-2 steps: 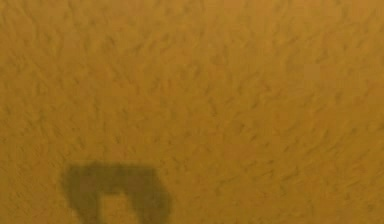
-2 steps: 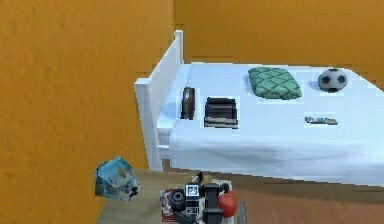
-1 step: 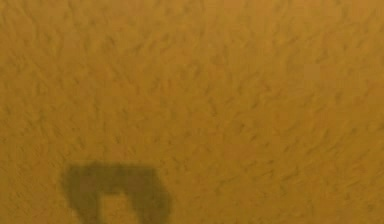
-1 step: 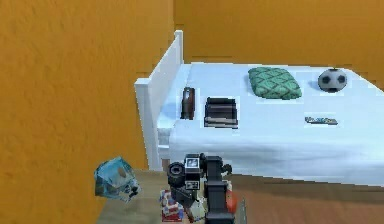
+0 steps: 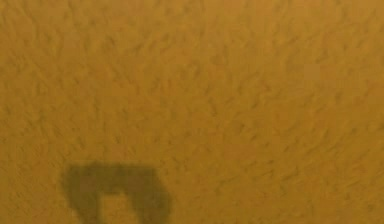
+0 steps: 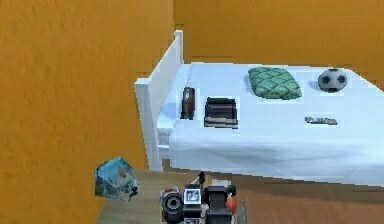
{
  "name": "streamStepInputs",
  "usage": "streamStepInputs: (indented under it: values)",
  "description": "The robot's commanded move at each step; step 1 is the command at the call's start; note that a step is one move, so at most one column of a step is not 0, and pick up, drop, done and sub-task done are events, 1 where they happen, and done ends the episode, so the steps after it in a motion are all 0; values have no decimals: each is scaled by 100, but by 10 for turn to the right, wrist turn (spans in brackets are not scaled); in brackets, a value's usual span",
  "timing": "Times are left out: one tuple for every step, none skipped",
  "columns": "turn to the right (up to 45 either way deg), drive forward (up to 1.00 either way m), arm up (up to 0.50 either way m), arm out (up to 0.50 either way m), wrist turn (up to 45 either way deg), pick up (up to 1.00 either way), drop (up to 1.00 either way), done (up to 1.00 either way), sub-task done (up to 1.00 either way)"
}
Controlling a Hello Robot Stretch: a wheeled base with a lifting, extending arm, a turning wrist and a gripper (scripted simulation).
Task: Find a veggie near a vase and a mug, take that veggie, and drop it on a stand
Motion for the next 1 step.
streamStepInputs:
  values:
    - [0,0,0,0,0,0,0,100,0]
